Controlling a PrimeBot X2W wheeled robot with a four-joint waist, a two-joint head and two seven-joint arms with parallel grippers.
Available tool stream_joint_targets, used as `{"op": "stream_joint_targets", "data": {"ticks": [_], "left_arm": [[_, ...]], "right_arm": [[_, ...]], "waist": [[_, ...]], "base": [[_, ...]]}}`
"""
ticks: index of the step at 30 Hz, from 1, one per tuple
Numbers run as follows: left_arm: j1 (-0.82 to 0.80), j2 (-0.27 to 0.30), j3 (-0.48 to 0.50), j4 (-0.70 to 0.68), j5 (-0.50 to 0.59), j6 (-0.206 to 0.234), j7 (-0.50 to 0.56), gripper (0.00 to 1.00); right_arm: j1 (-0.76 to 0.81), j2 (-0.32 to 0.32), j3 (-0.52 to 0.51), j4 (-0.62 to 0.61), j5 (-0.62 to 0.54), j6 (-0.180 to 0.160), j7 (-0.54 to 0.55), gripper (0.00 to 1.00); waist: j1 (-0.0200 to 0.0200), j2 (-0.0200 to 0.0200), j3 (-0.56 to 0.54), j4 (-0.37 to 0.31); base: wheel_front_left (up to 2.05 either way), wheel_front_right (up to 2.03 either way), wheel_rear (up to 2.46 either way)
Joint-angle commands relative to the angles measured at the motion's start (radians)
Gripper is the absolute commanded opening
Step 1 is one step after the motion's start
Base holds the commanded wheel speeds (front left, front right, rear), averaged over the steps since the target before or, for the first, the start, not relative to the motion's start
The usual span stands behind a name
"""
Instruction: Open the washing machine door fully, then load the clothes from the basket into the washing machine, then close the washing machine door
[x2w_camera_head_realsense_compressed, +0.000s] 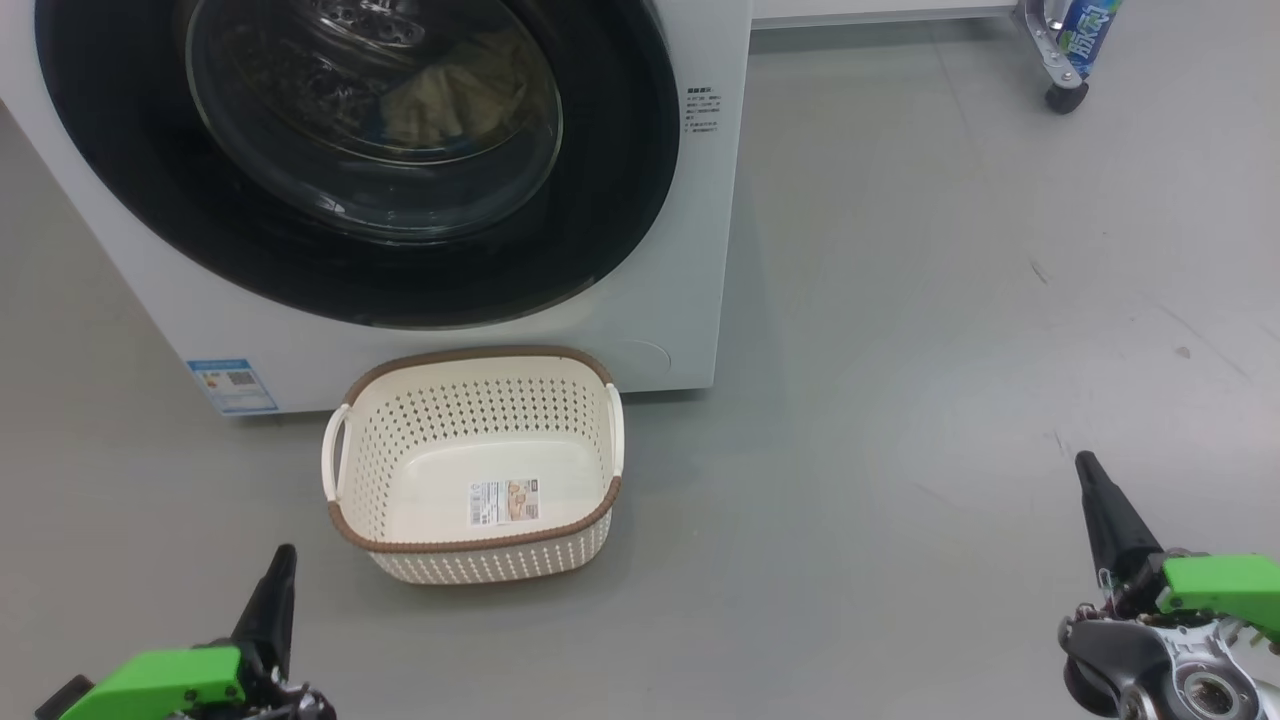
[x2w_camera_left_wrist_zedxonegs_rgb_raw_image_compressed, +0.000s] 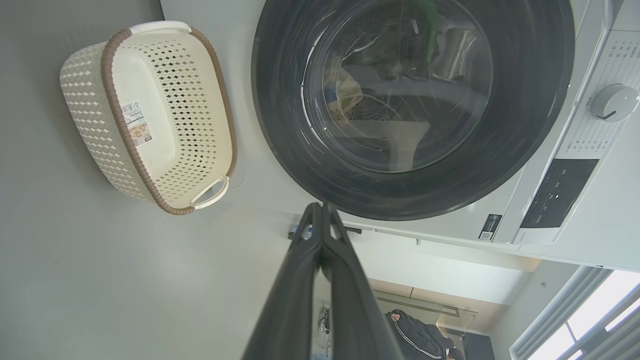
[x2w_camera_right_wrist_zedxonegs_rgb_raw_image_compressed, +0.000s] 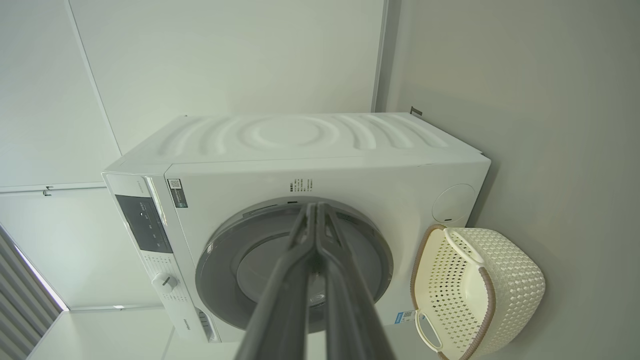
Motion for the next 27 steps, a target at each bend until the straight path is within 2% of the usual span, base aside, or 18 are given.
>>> {"op": "stream_joint_targets", "data": {"ticks": [1, 27], "left_arm": [[-0.053, 0.007, 0.037, -0.025, -0.022, -0.007, 0.01, 0.0], [-0.053, 0.007, 0.037, -0.025, -0.023, -0.007, 0.011, 0.0]], "right_arm": [[-0.057, -0.007, 0.011, -0.028, 0.026, -0.003, 0.01, 0.0], [-0.057, -0.001, 0.002, -0.028, 0.021, -0.003, 0.017, 0.0]], "waist": [[-0.0001, 0.0, 0.0, 0.0], [-0.0001, 0.0, -0.001, 0.0]], "base": [[0.0, 0.0, 0.0], [0.0, 0.0, 0.0]]}}
